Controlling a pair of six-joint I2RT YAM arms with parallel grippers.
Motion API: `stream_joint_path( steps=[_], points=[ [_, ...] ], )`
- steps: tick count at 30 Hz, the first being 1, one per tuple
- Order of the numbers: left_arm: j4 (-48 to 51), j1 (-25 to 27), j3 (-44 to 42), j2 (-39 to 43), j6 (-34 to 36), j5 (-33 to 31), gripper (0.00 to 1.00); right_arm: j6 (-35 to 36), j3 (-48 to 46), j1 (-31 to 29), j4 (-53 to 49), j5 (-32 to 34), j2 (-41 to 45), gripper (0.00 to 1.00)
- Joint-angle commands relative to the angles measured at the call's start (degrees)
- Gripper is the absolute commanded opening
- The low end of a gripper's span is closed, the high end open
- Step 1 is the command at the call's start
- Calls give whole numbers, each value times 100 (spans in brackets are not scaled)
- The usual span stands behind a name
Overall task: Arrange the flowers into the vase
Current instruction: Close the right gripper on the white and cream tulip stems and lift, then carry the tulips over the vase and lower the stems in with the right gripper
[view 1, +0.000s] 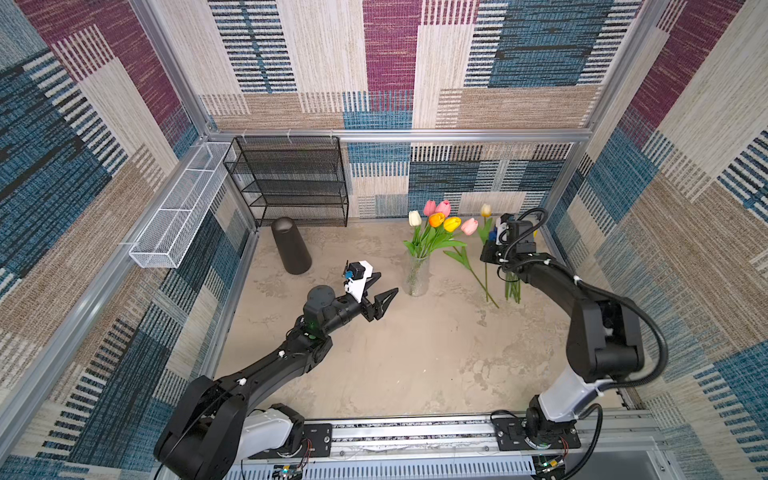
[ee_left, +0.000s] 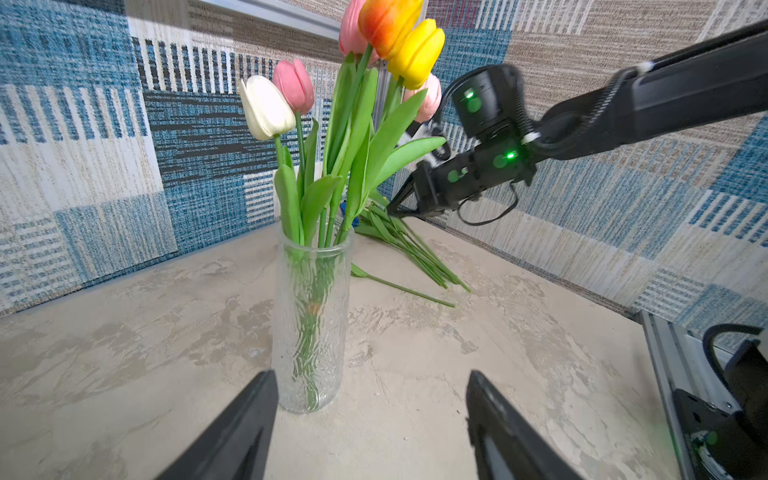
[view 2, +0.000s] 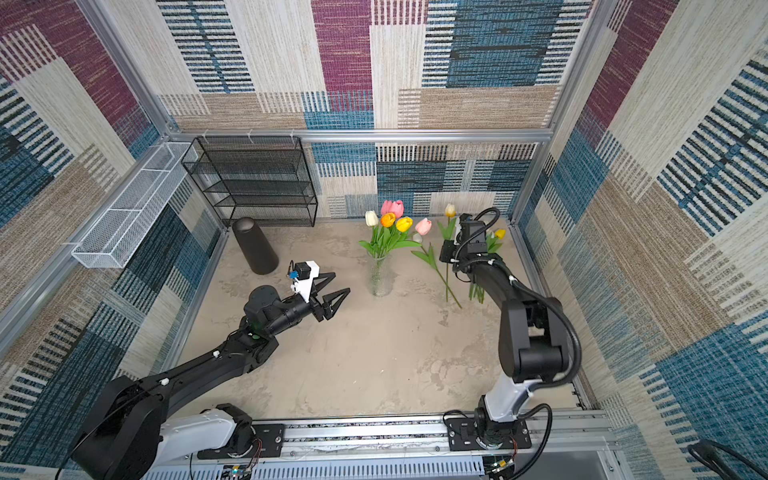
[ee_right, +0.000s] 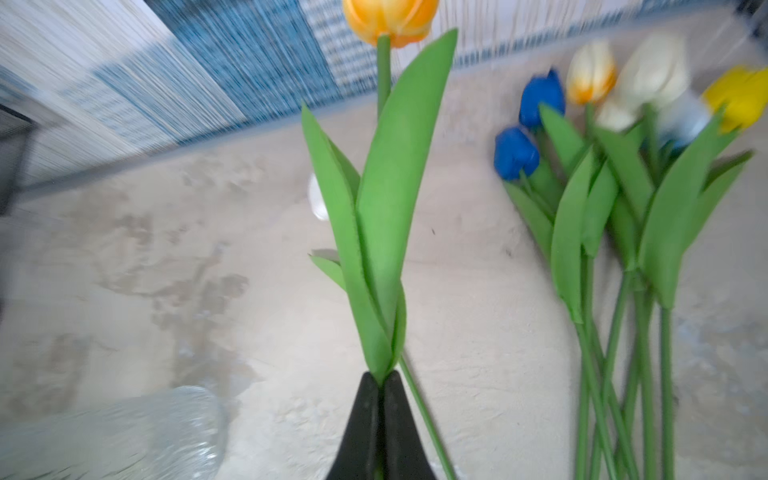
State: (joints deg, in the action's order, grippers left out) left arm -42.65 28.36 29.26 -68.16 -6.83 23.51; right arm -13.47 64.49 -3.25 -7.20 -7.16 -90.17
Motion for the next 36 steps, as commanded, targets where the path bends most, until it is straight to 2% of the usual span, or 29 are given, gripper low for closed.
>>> stream_joint_path(
  steps=[1, 6, 10, 12, 15, 18, 26, 36],
  points=[
    [-350, -6, -107, 232, 50, -293, 74, -185, -671, -8, 1585, -219, 1265, 0],
    [-666, -15, -336, 478, 24, -512, 74, -572, -2119, -194, 4081, -803, 3364, 0],
    [-815, -15, -402, 462, -1, -582, 74, -638, -2723, -890, 6113, -1306, 3819, 0],
    [-915, -15, -451, 444, -27, -575, 74, -720, -2860, -1227, 7195, -1614, 3497, 0],
    [-1075, -15, -519, 418, -62, -577, 75, -366, -2767, -1896, 8293, -1789, 2647, 0],
    [-1025, -15, -557, 483, -72, -548, 74, 457, -2344, -2470, 8534, -1597, 1801, 0],
    [-283, -15, -750, 1193, 218, -800, 74, 872, -1522, -2547, 9197, -1352, 170, 0],
    [51, -15, -904, 1525, 446, -1121, 77, 1185, -1290, -2550, 9665, -1068, -625, 0]
  ],
)
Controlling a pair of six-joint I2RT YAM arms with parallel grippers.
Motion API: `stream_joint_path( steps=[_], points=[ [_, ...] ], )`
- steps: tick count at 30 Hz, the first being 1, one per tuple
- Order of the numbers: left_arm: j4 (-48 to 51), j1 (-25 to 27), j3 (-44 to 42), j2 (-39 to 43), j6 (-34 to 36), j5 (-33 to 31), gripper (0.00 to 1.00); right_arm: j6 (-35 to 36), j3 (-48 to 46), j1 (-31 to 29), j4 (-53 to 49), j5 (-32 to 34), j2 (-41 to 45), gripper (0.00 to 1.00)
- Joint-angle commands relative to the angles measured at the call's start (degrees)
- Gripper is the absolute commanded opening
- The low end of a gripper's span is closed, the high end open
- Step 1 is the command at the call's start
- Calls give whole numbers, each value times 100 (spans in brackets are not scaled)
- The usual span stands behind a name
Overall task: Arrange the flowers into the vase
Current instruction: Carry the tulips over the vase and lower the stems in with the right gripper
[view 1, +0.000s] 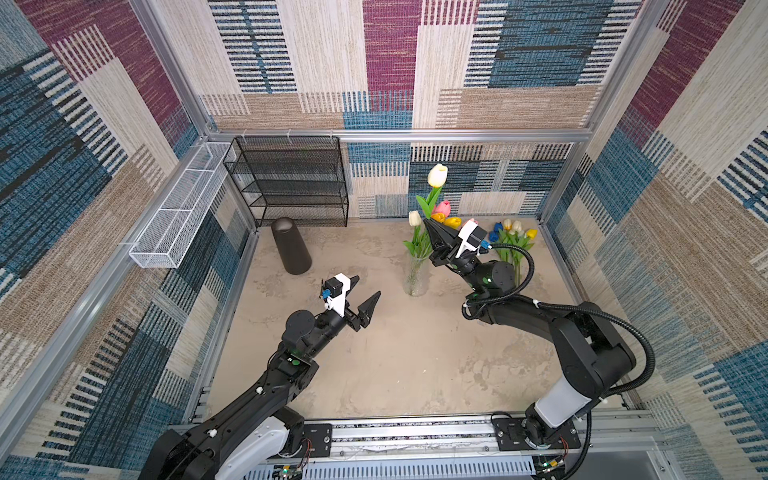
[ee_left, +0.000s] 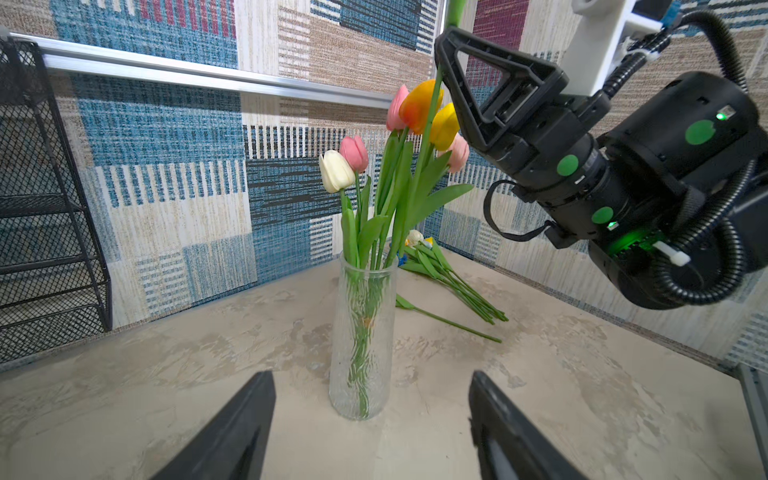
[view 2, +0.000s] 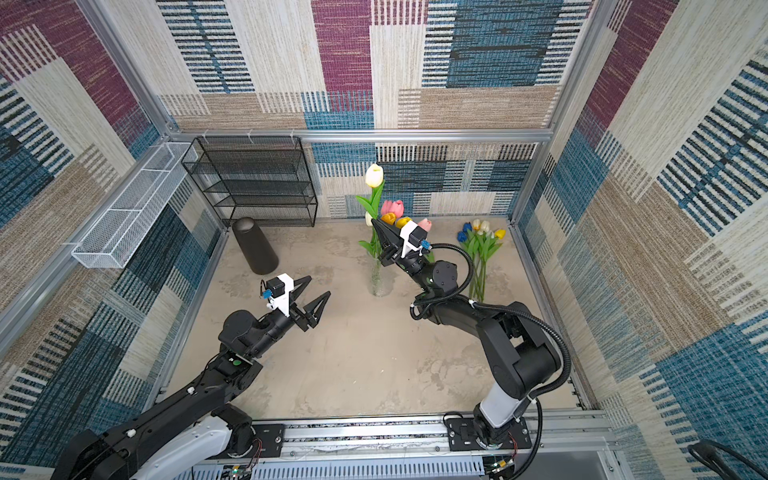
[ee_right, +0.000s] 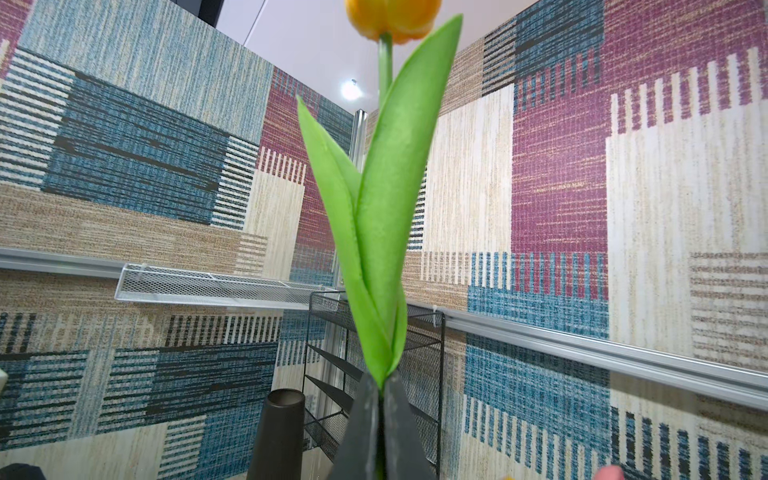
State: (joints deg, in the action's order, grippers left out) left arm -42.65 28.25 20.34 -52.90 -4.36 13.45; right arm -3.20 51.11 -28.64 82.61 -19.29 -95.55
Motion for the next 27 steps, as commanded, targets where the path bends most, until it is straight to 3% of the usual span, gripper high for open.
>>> stream_joint_path(
  steps=[1, 27],
  points=[
    [32, -6, -9, -30, 206, -115, 77, 179, 39, -10, 755, 173, -148, 0],
    [72, -13, 99, -224, 251, -54, 77, 417, 494, -2, 1064, 224, -667, 0]
  ],
)
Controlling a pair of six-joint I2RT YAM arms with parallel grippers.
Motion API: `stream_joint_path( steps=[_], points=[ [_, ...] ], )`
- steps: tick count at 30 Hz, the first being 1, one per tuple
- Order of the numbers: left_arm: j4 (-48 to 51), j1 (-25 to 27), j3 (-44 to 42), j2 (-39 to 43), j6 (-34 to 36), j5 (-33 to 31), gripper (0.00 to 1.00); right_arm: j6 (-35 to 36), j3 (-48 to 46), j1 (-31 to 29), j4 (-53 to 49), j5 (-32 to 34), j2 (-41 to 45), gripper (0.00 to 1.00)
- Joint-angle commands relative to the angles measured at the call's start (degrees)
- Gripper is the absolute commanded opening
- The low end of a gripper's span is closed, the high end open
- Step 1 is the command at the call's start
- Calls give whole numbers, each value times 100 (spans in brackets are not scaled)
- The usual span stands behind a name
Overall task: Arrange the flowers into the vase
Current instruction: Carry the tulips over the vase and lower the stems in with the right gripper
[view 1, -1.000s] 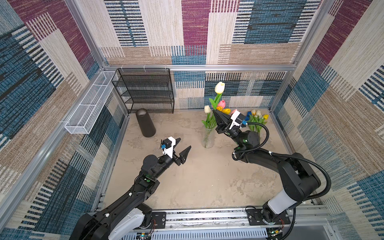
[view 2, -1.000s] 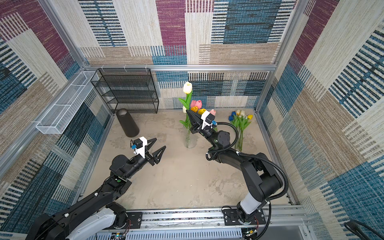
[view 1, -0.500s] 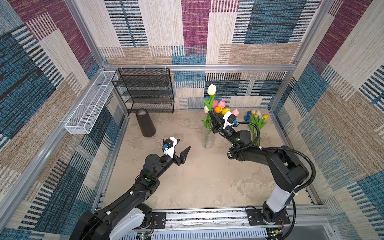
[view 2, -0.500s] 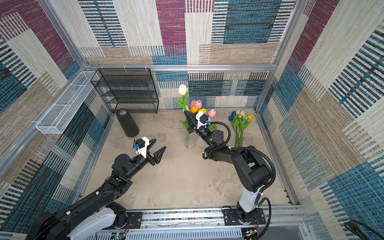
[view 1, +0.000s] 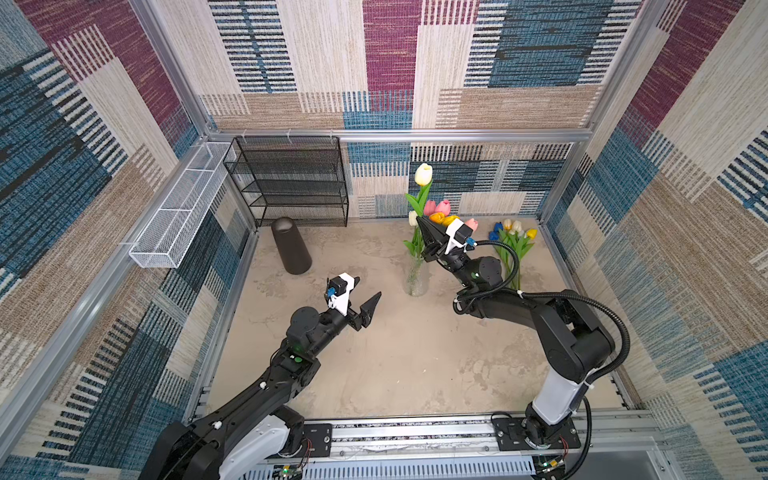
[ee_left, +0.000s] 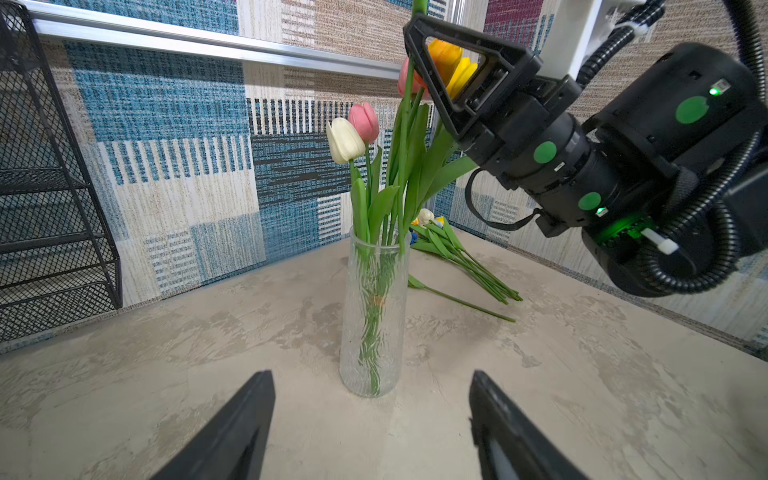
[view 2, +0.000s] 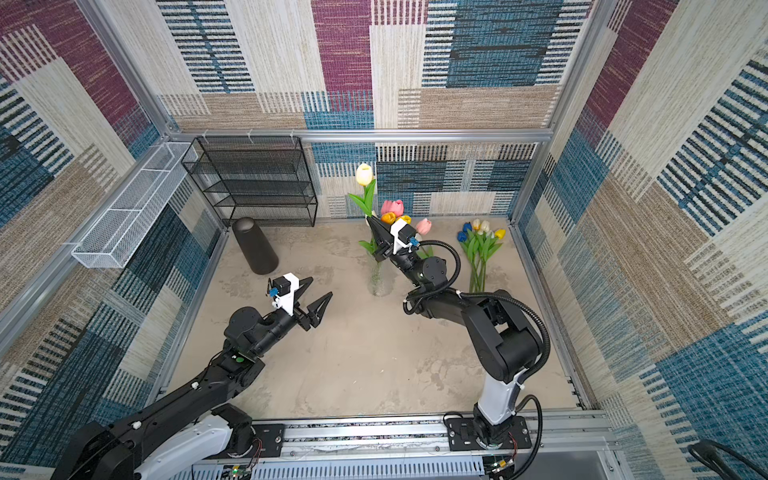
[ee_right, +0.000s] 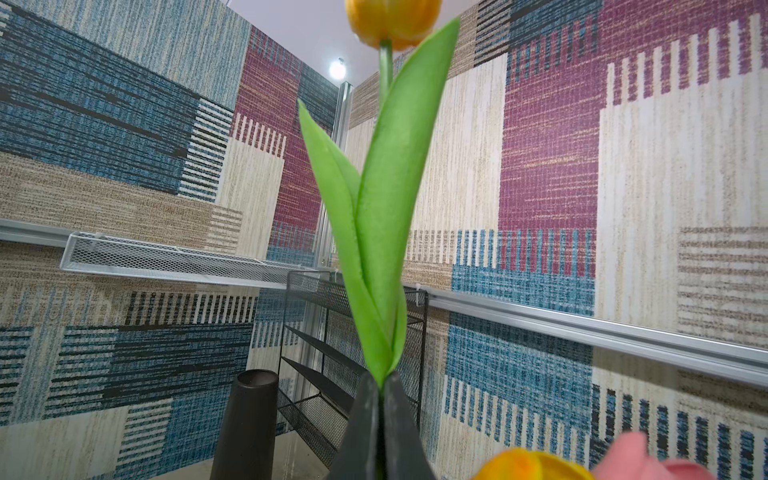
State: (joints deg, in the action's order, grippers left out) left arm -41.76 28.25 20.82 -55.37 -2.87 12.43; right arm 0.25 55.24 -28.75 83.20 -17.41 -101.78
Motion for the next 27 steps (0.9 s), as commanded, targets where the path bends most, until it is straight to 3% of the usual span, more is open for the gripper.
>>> stream_joint_path(
  steps=[1, 27],
  points=[
    [3, -13, 54, 22, 103, 49, 77, 92, 153, 6, 941, 12, -73, 0],
    [-296, -12, 1, -311, 15, 103, 77, -86, -1048, 9, 790, 56, -189, 0]
  ],
)
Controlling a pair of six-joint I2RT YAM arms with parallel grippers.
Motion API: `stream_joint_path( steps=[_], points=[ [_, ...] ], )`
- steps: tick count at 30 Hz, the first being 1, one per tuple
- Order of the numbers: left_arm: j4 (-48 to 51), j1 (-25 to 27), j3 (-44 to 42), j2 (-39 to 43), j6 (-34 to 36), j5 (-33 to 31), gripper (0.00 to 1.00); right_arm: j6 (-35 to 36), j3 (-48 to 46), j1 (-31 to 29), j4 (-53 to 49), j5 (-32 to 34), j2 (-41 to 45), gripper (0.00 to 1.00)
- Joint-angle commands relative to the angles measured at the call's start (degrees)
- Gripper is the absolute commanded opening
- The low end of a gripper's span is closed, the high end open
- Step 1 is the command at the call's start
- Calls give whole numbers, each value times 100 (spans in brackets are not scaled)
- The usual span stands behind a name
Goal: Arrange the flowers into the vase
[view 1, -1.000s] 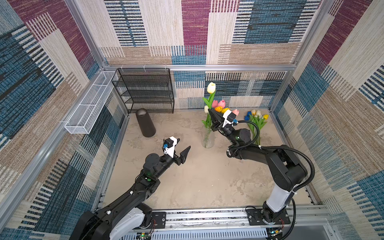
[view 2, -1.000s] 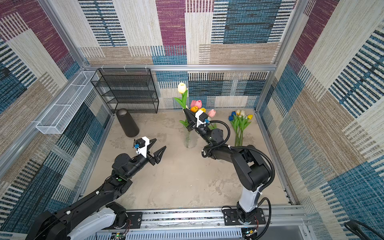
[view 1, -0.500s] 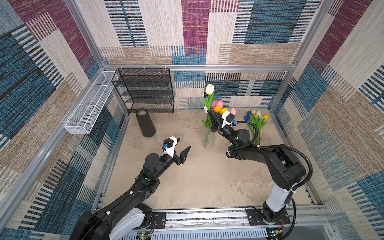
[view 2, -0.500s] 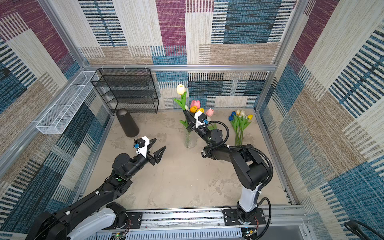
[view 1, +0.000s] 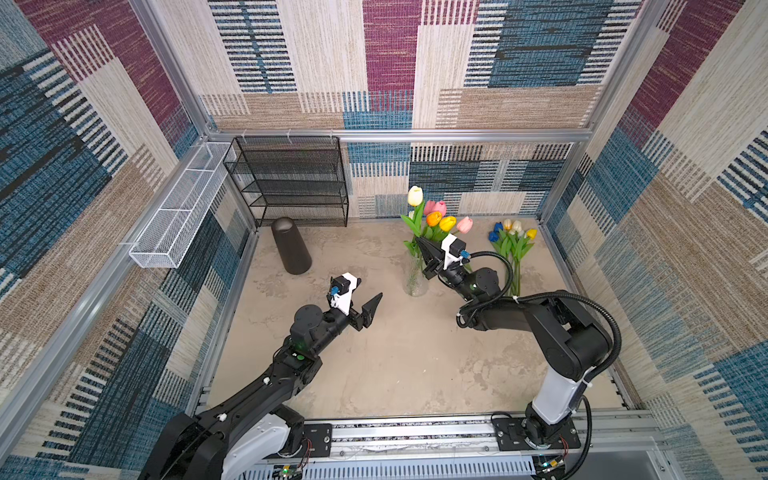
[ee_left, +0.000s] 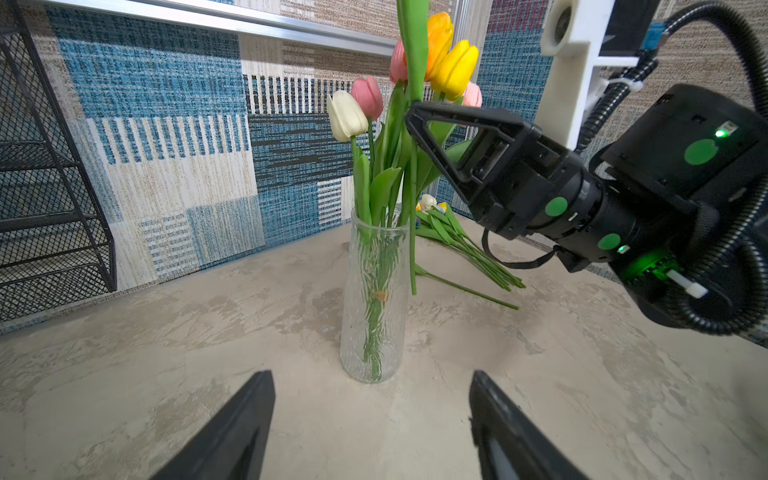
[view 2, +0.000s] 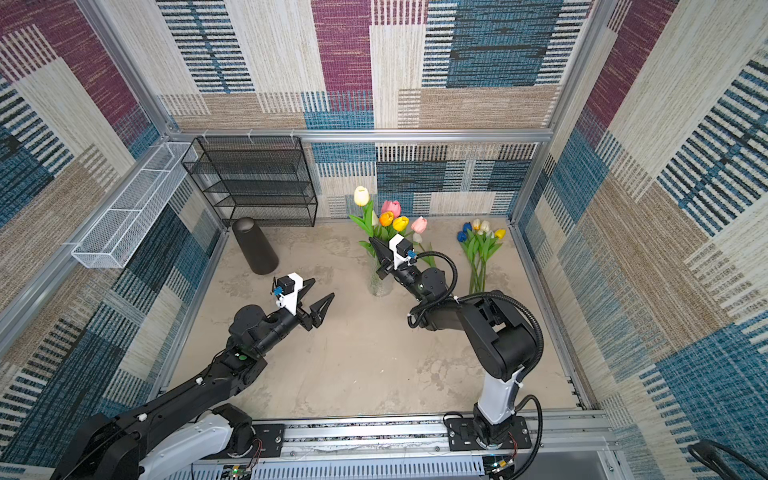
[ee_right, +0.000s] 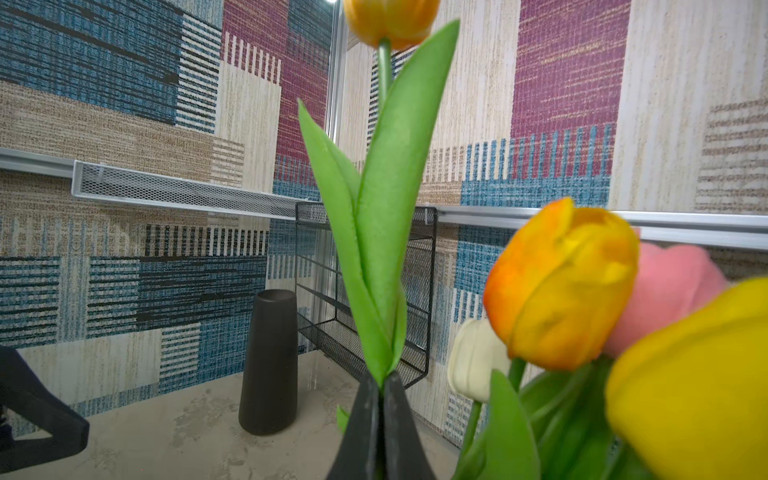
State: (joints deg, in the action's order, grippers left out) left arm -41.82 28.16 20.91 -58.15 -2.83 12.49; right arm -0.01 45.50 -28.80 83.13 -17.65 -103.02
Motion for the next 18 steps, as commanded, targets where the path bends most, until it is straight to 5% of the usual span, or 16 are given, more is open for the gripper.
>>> stream_joint_path(
  steps=[1, 11, 18],
  points=[
    [-300, -4, -7, -45, 11, 96, 77, -60, -112, 8, 806, 111, -98, 0],
    [-333, -4, 0, -117, 28, 122, 77, -60, -224, 5, 647, 99, 155, 38],
    [-314, -4, 58, -144, 2, 148, 77, -153, -476, 6, 392, 66, 883, 44]
  ],
)
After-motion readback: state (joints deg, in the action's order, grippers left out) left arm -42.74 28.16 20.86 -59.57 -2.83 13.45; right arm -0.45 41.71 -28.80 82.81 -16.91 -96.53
